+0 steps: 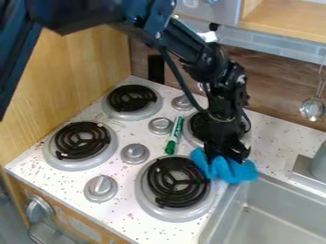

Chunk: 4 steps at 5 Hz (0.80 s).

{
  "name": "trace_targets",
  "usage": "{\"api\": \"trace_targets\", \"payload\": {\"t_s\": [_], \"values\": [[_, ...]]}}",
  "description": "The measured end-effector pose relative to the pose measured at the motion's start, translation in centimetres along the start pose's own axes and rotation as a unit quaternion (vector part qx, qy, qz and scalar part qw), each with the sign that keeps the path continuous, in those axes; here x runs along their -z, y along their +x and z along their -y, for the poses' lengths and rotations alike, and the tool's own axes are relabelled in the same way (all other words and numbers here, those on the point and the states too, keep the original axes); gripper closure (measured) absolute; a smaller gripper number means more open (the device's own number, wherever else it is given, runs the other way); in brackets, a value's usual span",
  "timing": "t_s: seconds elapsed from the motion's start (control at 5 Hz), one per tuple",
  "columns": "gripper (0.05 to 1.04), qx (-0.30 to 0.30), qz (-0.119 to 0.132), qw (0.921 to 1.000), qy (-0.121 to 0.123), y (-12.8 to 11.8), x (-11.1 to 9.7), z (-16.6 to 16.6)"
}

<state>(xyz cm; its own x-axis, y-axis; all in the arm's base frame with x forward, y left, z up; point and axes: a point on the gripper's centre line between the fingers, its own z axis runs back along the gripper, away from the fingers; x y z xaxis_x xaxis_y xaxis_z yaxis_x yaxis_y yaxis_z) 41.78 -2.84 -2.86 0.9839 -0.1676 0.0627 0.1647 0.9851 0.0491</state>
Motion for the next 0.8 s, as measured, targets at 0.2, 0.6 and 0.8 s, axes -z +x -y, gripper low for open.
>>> {"api": "trace_targets", "payload": {"t_s": [0.2, 0.6, 0.8], "values": [[1.012, -0.01, 0.001, 0.9999, 0.01, 0.2, -0.1, -1.1], [0.836, -0.026, -0.003, 0.9996, 0.009, -1.5, -0.7, -2.5], [0.583, -0.044, 0.009, 0.999, 0.001, -4.1, -2.9, -3.9]]}}
